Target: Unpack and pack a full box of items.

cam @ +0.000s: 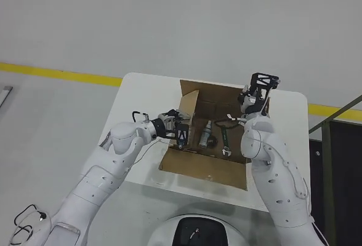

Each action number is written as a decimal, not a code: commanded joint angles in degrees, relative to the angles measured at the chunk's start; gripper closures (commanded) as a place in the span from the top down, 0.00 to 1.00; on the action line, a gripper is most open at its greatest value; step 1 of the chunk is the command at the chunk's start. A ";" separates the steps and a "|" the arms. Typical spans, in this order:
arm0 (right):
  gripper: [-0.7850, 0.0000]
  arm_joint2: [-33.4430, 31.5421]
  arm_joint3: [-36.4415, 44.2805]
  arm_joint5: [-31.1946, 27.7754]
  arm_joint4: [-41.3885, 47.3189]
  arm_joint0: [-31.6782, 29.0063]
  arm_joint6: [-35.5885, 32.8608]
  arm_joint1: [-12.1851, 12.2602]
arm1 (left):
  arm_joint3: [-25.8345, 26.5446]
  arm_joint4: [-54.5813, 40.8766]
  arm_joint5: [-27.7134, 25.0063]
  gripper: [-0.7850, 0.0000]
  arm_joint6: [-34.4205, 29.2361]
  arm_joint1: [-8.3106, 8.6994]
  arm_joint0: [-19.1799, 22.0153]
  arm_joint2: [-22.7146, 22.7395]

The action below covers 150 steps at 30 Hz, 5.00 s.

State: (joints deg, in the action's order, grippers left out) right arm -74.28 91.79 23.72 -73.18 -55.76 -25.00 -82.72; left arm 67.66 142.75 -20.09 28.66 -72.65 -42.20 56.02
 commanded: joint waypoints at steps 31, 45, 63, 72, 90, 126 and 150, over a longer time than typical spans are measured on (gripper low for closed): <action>0.00 -23.15 19.33 -14.09 18.31 -17.04 9.65 1.52 | -1.83 0.42 0.30 0.00 -1.38 -0.28 1.54 -2.95; 0.00 -26.25 11.64 -21.98 25.10 -23.89 6.94 2.31 | -1.18 1.58 -1.04 0.00 -1.08 -0.03 1.03 -3.98; 0.00 -14.43 2.63 -28.82 31.92 -17.78 4.62 2.05 | -2.06 1.73 -4.14 0.00 -2.34 -0.04 1.92 -5.12; 0.00 -12.26 -0.34 -27.95 28.91 -16.04 3.42 2.42 | -2.95 3.02 -5.78 0.00 -1.38 0.07 2.58 -6.21; 0.00 -9.22 -0.52 -27.67 25.92 -13.46 1.15 3.04 | -3.55 3.55 -7.29 0.16 -2.32 0.33 4.08 -6.36; 0.00 -3.26 -11.16 -22.02 28.79 -6.71 9.57 2.72 | 11.35 5.52 1.98 1.00 -4.77 5.55 -5.85 8.76; 0.00 -5.76 0.20 -22.86 28.86 -9.47 10.55 3.50 | 16.93 4.51 5.63 1.00 18.05 9.35 -13.99 17.64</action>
State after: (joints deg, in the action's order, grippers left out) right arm -80.08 91.91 0.94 -44.54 -65.20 -14.64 -79.22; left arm 84.60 147.11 -14.53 46.74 -63.32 -56.16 73.61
